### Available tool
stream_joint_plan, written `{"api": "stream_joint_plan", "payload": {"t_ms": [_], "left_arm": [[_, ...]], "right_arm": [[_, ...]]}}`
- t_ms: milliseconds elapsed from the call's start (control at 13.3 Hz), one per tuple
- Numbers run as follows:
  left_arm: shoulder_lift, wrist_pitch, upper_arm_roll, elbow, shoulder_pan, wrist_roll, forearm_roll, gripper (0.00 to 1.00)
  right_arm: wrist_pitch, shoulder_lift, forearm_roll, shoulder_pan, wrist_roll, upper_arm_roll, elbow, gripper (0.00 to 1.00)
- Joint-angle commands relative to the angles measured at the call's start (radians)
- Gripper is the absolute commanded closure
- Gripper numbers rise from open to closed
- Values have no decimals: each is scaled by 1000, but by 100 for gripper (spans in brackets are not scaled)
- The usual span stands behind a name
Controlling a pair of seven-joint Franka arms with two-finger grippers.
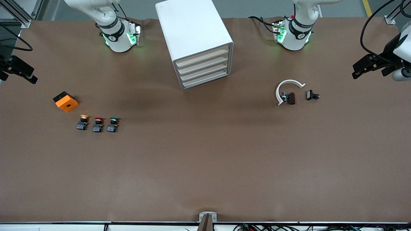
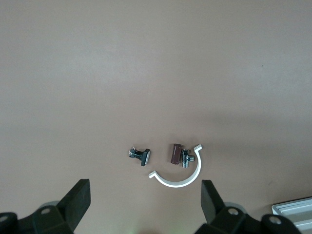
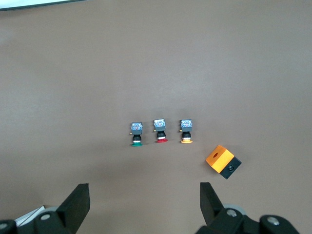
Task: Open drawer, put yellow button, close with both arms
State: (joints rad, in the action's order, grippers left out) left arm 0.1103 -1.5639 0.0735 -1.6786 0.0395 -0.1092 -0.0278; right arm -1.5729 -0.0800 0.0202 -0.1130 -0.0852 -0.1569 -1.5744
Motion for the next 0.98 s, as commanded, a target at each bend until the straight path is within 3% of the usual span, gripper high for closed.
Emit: {"api": "stream_joint_plan", "payload": {"t_ms": [0,225,451,751,901], "left_arm": [[-9,45,-6,26,-4,11,-18,0],[-36,47,-7,55,-4,8,-18,0],[-161,70,-6,152,-12,3,-18,0],[-318,54,3,155,-41,-56,-1,0],[-398,6,6,155,-64,-203,8,0]], "right_arm": [[19,14,-17,16,10,7,30,0],[21,14,-16,18,10,7,30,0],[21,14,-17,30,12,7,31,0],[21,14,-6,30,12,7,31,0],[21,14,-5,30,12,7,31,0]]}}
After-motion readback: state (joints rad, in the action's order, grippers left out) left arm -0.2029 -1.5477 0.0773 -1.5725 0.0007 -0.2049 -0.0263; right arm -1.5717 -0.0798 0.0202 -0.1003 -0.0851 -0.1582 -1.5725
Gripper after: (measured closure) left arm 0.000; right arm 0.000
